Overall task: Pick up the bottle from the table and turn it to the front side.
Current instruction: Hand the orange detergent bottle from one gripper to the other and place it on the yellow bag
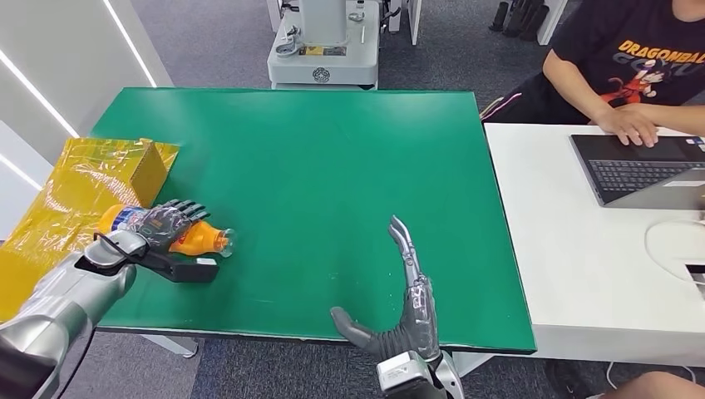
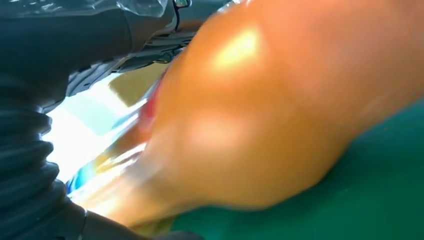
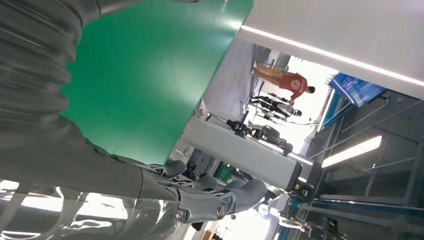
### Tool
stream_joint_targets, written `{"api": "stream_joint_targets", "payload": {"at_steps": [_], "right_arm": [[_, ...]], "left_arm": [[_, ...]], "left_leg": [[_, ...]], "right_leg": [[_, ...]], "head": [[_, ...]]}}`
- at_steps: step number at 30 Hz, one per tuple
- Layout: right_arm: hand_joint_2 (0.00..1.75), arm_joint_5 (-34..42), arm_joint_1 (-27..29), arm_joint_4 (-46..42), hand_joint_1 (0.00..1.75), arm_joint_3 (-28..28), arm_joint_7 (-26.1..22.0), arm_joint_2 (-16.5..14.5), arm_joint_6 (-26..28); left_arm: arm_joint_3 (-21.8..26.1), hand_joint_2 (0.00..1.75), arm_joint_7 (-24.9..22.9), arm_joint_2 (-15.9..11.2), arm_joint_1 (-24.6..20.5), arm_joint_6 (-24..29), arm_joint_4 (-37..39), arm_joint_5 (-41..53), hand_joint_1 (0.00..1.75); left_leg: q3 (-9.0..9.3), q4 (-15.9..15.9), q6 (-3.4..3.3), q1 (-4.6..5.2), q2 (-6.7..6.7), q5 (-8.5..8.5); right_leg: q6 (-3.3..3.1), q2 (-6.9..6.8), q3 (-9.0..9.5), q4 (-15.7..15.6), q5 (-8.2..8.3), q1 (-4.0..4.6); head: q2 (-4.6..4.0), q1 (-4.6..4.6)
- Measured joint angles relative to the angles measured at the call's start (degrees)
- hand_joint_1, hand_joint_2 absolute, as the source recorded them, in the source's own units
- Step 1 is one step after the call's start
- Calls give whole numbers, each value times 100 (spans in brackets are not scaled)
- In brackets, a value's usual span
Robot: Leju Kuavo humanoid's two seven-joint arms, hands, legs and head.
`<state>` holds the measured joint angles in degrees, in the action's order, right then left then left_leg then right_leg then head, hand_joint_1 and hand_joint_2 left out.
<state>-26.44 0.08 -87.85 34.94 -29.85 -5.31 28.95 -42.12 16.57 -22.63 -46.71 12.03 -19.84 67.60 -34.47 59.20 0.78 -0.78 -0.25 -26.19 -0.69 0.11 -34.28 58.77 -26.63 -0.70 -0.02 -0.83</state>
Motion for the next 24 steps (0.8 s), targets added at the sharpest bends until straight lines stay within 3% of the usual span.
{"api": "stream_joint_targets", "payload": {"at_steps": [12,19,24], "right_arm": [[175,-162,78,-124,0,-45,41,2,-11],[175,-242,140,-206,0,-90,85,4,-23],[175,-206,152,-206,0,-89,62,13,53]], "left_arm": [[753,175,158,-515,272,19,-72,-450,0],[1331,175,288,-811,710,113,-455,-766,0],[1791,175,433,-974,1066,-189,-876,-959,0]], "left_leg": [[-11,-1,6,0,17,-4],[-16,-1,7,-1,28,-5],[-16,-2,8,-1,30,-6]], "right_leg": [[0,16,-16,0,-1,0],[-1,27,-26,0,0,0],[-1,30,-27,0,0,0]], "head": [[-2,1],[-1,2],[-1,1]]}}
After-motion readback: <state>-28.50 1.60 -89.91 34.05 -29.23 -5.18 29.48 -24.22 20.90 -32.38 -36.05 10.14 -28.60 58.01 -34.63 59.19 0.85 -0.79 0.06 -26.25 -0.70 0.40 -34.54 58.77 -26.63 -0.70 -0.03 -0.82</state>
